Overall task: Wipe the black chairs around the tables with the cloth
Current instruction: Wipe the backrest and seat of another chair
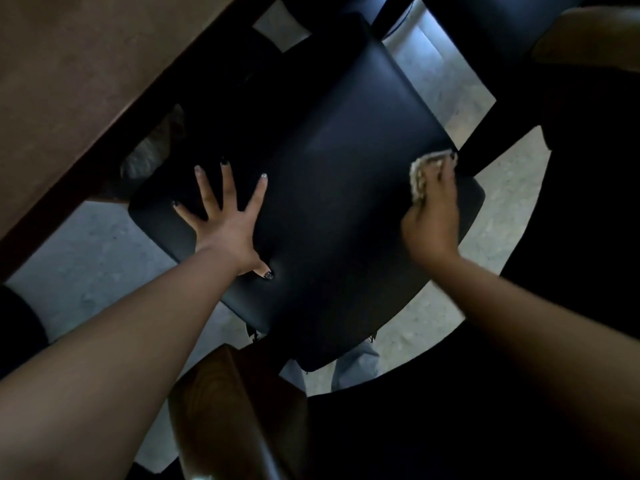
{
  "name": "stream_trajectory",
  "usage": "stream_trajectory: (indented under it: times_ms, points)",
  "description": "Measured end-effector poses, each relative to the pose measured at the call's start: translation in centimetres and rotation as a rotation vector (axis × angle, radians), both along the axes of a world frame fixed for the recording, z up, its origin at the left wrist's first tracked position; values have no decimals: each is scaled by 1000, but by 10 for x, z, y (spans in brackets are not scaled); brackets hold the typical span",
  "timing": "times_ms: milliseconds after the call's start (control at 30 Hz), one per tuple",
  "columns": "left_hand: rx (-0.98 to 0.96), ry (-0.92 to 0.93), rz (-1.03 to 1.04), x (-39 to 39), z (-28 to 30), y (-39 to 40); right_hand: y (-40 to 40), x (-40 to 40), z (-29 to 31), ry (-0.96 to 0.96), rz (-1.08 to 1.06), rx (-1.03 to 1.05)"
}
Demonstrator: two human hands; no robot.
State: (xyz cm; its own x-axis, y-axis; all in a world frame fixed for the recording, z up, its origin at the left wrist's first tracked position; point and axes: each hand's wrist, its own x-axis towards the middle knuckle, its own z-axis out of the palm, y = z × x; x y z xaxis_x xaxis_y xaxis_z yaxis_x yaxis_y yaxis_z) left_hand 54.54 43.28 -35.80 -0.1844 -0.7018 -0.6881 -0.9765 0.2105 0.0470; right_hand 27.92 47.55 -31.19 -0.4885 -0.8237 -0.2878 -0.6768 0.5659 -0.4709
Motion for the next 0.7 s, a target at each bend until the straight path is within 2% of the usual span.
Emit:
stream_trajectory:
  times_ms: [67,167,267,333,467,533,600,700]
  points:
    - [23,21,39,-1,-3,-1,-19,-37,-17,85,214,118]
    - [23,40,55,0,-8,0,-35,-56,-49,152,178,344]
    - [33,41,59,0,-9,0,-32,-28,-71,363,137,376]
    - [33,39,54,-1,-7,-1,-19,0,-76,410,195,326]
    - [50,18,51,-4,-1,-2,18,61,-67,243,339,283]
    - [55,10,49,-5,2,-2,47,93,-58,213,558,313]
    - [58,0,53,-5,3,-3,68,117,-49,132,795,400]
    - [61,1,48,-5,3,-3,71,126,-35,59,912,524]
